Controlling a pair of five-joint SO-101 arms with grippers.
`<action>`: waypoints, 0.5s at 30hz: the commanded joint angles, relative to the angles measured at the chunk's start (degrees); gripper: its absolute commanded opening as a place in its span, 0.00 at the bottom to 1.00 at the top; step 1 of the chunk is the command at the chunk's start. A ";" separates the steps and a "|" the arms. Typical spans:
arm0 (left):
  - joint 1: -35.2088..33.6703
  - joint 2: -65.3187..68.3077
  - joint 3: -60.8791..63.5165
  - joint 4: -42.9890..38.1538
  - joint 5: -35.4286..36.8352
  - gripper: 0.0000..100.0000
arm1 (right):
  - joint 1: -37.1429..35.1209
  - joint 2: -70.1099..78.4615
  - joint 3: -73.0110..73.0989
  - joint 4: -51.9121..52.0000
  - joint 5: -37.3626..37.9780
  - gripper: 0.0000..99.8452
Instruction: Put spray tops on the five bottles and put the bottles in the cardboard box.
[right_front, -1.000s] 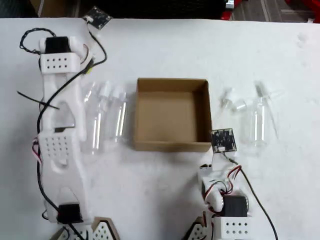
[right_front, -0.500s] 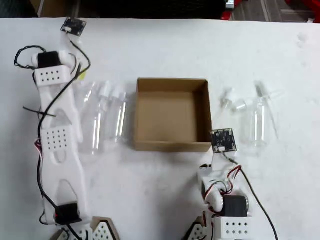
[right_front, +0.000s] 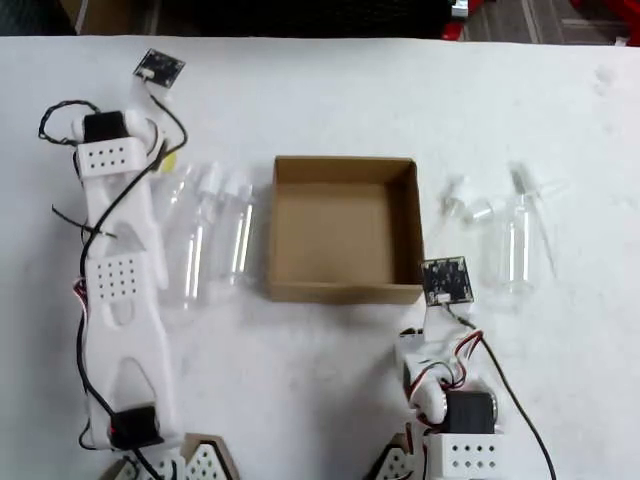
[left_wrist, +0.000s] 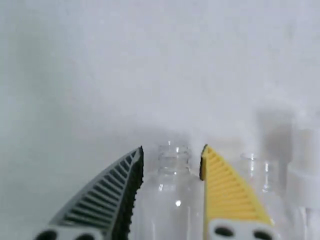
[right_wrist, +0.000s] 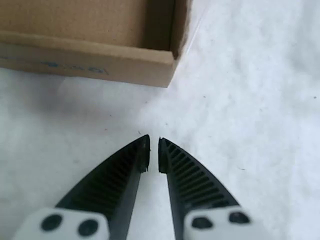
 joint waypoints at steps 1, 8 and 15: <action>1.89 -1.63 0.26 -1.05 -0.62 0.15 | -0.04 -0.04 0.53 0.31 0.53 0.01; 2.51 -1.89 -0.18 -1.23 -0.62 0.03 | -0.04 -0.04 0.53 0.31 0.53 0.01; 4.79 -5.05 -4.57 4.13 -0.70 0.02 | 0.04 -0.04 0.53 0.31 0.53 0.01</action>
